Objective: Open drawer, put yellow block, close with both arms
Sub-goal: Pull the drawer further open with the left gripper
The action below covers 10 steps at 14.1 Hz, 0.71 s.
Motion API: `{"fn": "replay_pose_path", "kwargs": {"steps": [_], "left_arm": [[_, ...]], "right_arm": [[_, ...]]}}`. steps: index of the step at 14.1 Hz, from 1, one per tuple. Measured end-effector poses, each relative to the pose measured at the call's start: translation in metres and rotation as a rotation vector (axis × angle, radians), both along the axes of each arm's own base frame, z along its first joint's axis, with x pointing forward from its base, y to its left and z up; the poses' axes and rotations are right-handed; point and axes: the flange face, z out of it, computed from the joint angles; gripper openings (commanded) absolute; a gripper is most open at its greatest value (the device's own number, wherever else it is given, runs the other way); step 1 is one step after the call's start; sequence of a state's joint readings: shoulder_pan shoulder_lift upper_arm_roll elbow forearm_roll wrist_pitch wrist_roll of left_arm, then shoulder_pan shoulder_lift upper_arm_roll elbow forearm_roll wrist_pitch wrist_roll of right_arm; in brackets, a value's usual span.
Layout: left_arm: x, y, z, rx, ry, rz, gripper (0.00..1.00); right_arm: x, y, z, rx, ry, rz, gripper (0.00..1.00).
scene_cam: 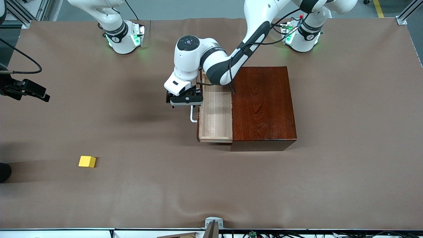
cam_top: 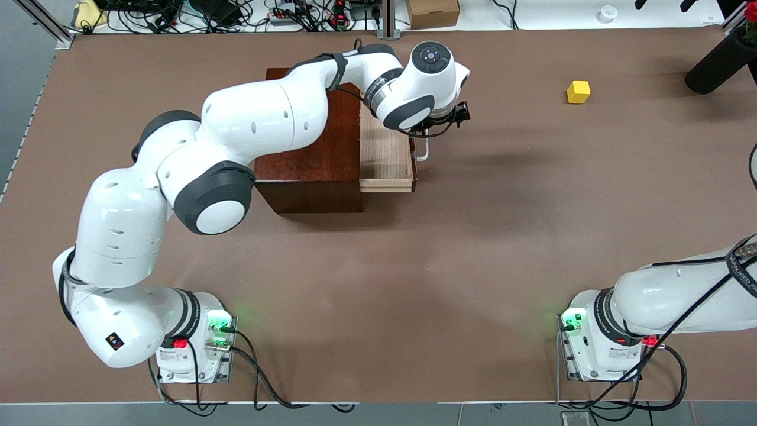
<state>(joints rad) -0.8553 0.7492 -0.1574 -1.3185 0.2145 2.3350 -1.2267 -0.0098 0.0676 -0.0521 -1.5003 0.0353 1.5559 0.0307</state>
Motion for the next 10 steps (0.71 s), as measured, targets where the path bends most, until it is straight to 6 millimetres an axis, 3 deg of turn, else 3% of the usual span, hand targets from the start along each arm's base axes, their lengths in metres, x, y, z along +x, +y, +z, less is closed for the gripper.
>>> {"fn": "replay_pose_path", "kwargs": {"steps": [7,10], "left_arm": [[-0.002,-0.001,0.006,0.005,0.008,0.007,1.0],[-0.027,-0.016,0.024,0.009,0.061,0.001,1.0]], "right_arm": [[0.0,0.0,0.0,0.0,0.0,0.0,1.0],[0.0,0.0,0.0,0.0,0.0,0.0,1.0]]}}
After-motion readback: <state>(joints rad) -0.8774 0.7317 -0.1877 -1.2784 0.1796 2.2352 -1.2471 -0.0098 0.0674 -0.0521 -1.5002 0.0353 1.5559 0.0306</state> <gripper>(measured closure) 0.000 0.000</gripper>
